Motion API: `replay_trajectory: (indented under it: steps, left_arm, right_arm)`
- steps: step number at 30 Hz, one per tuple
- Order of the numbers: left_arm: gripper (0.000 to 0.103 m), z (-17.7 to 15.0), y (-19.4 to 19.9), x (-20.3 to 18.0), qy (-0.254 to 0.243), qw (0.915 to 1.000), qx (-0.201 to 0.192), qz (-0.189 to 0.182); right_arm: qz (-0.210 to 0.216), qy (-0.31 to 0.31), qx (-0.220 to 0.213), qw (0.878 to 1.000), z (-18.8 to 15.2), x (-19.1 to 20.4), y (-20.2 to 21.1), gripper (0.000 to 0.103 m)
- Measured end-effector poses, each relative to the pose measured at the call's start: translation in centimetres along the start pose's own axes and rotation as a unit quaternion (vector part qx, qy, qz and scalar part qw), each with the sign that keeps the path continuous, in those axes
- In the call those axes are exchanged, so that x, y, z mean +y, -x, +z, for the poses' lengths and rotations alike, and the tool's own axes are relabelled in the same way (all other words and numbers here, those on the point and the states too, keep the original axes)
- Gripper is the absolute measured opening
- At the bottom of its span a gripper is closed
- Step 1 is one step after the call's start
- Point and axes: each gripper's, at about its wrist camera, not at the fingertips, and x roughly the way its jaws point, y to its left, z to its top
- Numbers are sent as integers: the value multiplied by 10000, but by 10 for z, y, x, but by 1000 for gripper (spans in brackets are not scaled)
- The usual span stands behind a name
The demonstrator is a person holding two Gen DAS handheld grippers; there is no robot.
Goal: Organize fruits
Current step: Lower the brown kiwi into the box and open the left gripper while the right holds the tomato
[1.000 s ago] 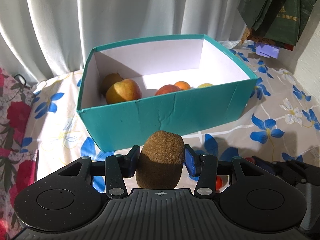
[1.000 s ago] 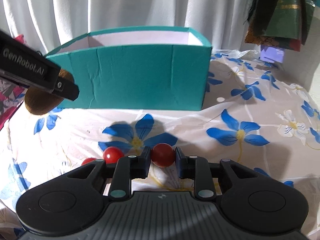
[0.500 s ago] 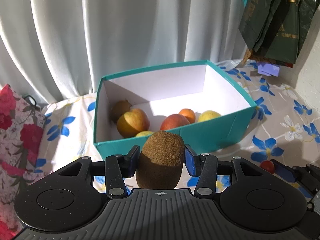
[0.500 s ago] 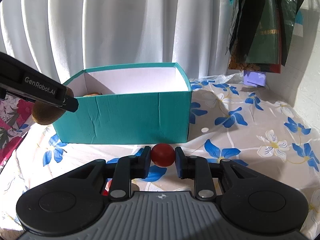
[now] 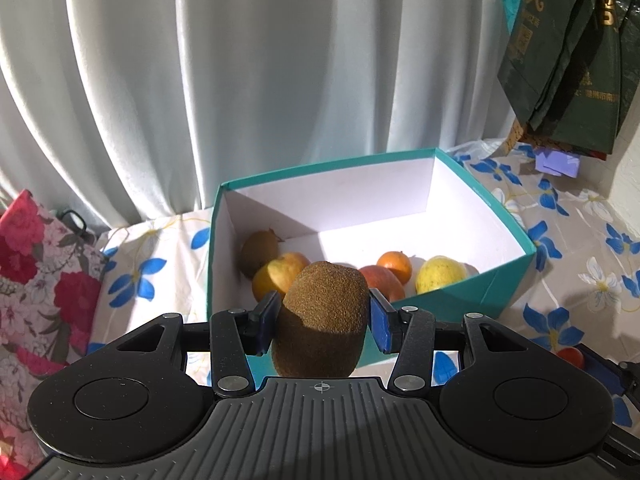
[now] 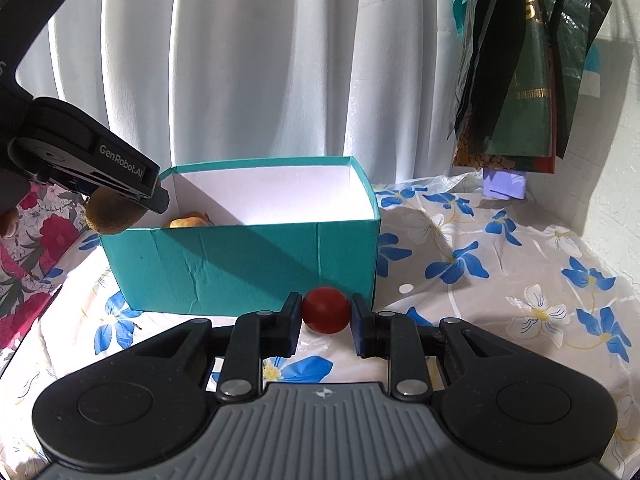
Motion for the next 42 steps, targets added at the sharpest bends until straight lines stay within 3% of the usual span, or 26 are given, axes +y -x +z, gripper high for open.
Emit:
replay_trajectory:
  steps: [20,39,42]
  left_arm:
    - [52,30,-37,0,82,9999,-64,107]
    - [52,22,-124,7,172,9974,673,169]
    - [51,20,-125,3,34,9979,600,245]
  right_arm:
    - [-122,-109,-289,9994,17,-11,6,25]
    - [-321,-226,-313,9987,21,-16,3,25]
    - [-334,-241,-323,9986,22,-16,3,25]
